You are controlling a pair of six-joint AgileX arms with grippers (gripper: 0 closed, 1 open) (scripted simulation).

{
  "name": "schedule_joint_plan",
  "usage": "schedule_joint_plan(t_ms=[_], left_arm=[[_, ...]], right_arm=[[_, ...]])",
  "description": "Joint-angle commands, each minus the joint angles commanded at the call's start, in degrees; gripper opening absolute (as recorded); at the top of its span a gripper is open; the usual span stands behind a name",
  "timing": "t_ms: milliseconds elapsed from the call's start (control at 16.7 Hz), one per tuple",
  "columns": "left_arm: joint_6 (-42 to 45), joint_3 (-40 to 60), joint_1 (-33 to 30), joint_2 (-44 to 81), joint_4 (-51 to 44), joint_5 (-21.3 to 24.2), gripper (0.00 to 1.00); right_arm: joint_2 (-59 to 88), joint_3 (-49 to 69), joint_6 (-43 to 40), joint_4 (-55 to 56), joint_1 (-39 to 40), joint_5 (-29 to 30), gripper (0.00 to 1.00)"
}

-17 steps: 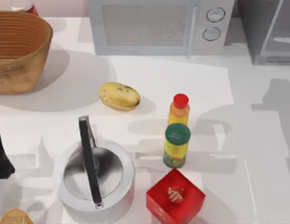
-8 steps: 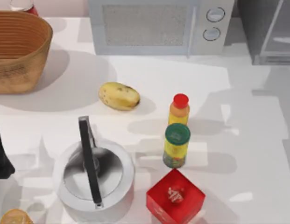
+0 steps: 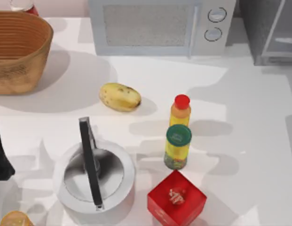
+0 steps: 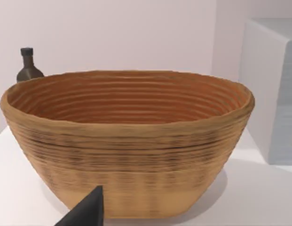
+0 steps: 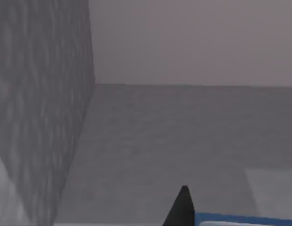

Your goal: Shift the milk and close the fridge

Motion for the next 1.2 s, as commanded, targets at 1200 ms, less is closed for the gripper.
schedule_joint_plan(t_ms=[1200], left_arm=[[0.00, 0.00, 0.00, 0.00, 0.00, 0.00, 1.00]], right_arm=[[14.91, 23.30, -1.77, -14.59, -5.31, -6.43, 0.08]])
